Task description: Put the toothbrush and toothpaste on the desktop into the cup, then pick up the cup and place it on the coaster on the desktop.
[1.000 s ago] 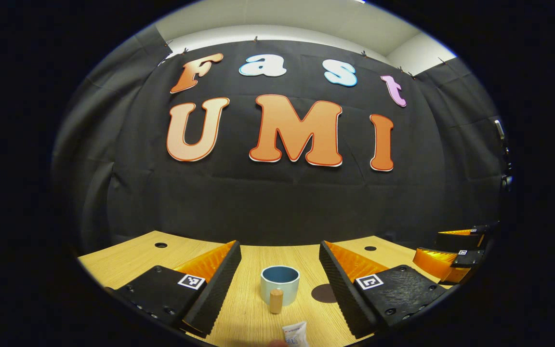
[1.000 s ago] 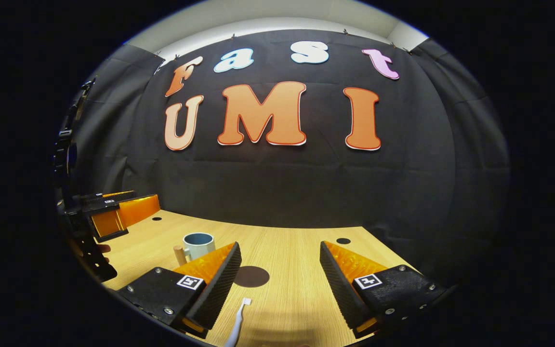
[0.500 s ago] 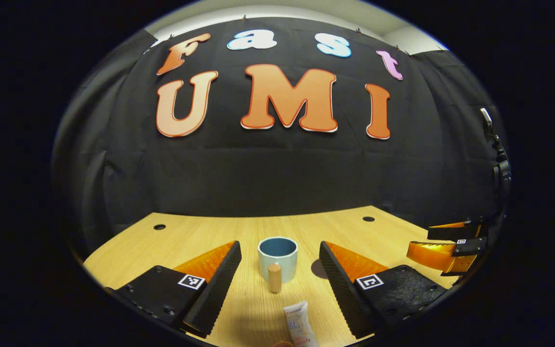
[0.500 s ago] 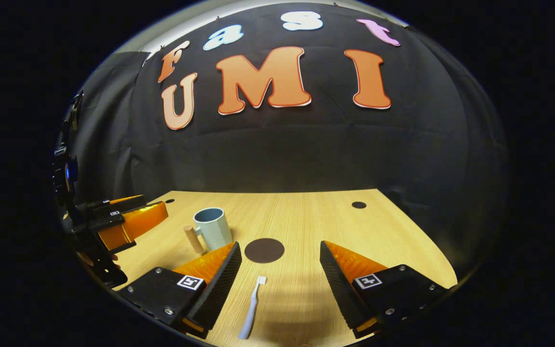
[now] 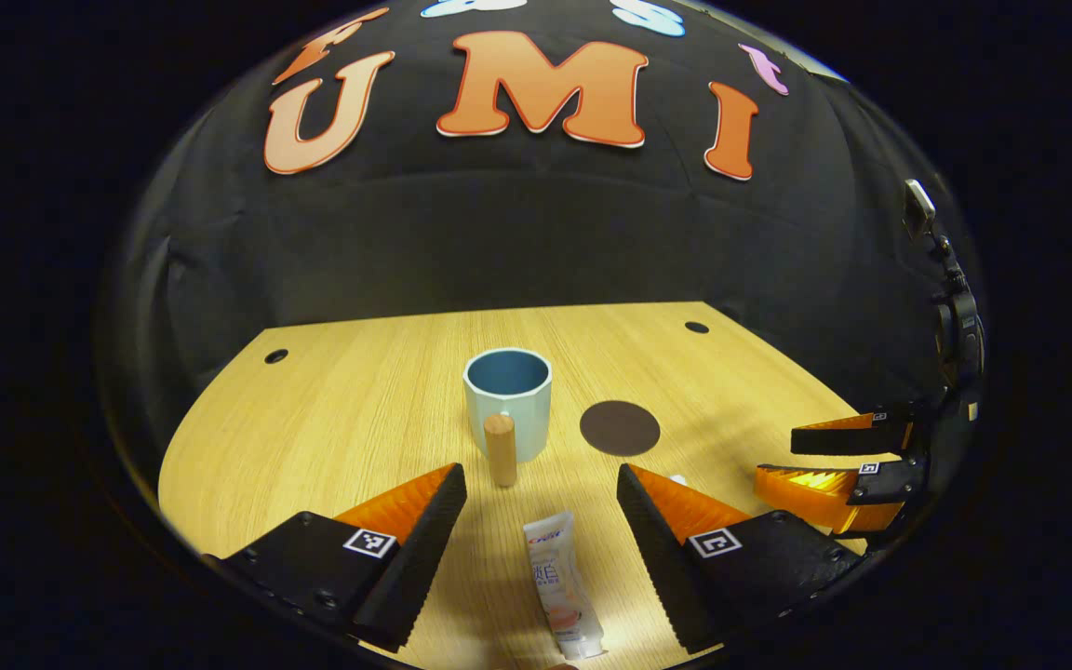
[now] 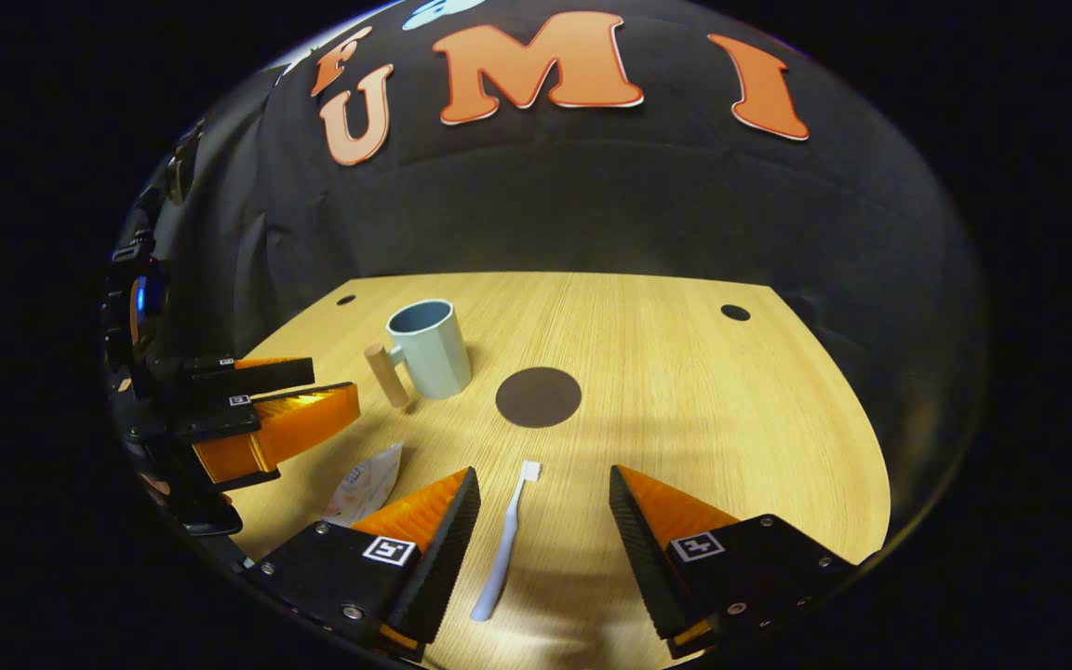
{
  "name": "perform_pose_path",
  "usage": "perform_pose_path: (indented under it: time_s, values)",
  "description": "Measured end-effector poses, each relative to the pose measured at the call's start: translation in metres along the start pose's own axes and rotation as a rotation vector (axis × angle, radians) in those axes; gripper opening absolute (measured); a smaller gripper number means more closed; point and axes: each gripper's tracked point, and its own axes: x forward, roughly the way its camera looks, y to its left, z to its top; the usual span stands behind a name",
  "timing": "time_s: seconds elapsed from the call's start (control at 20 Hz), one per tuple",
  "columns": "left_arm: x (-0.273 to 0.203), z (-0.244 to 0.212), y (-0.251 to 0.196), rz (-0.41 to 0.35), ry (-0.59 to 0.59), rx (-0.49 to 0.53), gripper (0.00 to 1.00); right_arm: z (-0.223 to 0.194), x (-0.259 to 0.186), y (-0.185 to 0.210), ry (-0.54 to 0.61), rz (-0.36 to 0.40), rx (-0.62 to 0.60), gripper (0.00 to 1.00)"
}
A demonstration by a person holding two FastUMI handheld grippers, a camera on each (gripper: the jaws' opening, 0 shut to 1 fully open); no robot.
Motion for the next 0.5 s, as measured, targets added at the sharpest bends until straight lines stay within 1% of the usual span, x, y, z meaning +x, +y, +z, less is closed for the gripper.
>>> perform_pose_path:
  time_s: [0.1, 0.2, 0.25, 0.3, 0.35, 0.4, 0.45, 0.5]
  values:
    - [0.008, -0.013, 0.002, 0.011, 0.080, -0.017, 0.98, -0.008, 0.003, 0.009, 0.061, 0.017, -0.015, 0.80]
    - [0.011, -0.026, -0.005, -0.007, 0.160, -0.042, 0.98, -0.016, 0.009, 0.021, 0.124, 0.029, -0.029, 0.76]
    - [0.013, -0.029, -0.007, -0.018, 0.195, -0.056, 0.98, -0.019, 0.011, 0.026, 0.148, 0.035, -0.031, 0.72]
    - [0.015, -0.031, -0.007, -0.023, 0.226, -0.067, 0.98, -0.021, 0.013, 0.030, 0.168, 0.043, -0.028, 0.66]
    - [0.016, -0.033, -0.004, -0.024, 0.255, -0.080, 0.98, -0.023, 0.016, 0.032, 0.192, 0.051, -0.023, 0.66]
    - [0.017, -0.037, -0.003, -0.023, 0.287, -0.091, 0.96, -0.025, 0.020, 0.034, 0.210, 0.058, -0.023, 0.64]
    - [0.017, -0.040, -0.003, -0.024, 0.318, -0.098, 0.95, -0.027, 0.021, 0.034, 0.231, 0.057, -0.029, 0.60]
    - [0.015, -0.043, -0.003, -0.027, 0.358, -0.109, 0.90, -0.029, 0.020, 0.036, 0.246, 0.059, -0.033, 0.58]
